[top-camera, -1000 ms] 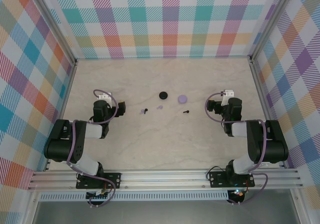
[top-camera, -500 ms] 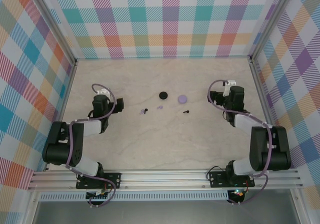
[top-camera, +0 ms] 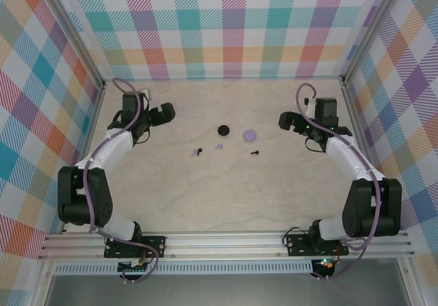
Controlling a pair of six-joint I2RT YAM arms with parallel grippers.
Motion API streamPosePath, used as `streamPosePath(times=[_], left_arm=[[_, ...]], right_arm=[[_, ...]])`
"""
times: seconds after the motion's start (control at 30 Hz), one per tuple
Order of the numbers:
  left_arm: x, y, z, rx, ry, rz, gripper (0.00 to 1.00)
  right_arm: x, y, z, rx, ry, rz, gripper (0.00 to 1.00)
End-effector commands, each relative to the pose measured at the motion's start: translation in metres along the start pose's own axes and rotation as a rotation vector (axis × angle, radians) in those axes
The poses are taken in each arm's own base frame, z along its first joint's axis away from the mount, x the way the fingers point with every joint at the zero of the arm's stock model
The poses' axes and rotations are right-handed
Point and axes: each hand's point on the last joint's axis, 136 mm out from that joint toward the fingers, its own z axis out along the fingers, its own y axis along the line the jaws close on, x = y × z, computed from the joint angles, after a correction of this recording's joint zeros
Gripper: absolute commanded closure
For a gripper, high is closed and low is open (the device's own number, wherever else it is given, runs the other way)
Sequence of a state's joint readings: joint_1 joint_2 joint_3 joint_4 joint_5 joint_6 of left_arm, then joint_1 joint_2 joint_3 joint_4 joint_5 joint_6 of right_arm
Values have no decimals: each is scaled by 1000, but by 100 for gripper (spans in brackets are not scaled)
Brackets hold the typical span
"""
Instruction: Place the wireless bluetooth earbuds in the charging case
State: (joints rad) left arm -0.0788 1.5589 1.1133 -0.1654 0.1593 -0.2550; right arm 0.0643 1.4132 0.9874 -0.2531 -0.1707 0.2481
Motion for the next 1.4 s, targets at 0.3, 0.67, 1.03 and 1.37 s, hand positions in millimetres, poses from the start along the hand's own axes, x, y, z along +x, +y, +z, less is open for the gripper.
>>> streamPosePath(times=[0.3, 0.67, 1.03, 1.37], left_arm=[[80, -66, 33, 130, 401, -155, 4], [98, -116, 62, 234, 488, -165, 27], [109, -133, 97, 276, 535, -239, 39], [118, -138, 114, 293, 566, -266, 44]], right_arm=[[43, 125, 48, -259, 376, -39, 4], [61, 167, 102, -323, 614, 40, 52], [73, 160, 141, -237, 722, 122, 66], [83, 166, 161, -234, 772, 138, 71]])
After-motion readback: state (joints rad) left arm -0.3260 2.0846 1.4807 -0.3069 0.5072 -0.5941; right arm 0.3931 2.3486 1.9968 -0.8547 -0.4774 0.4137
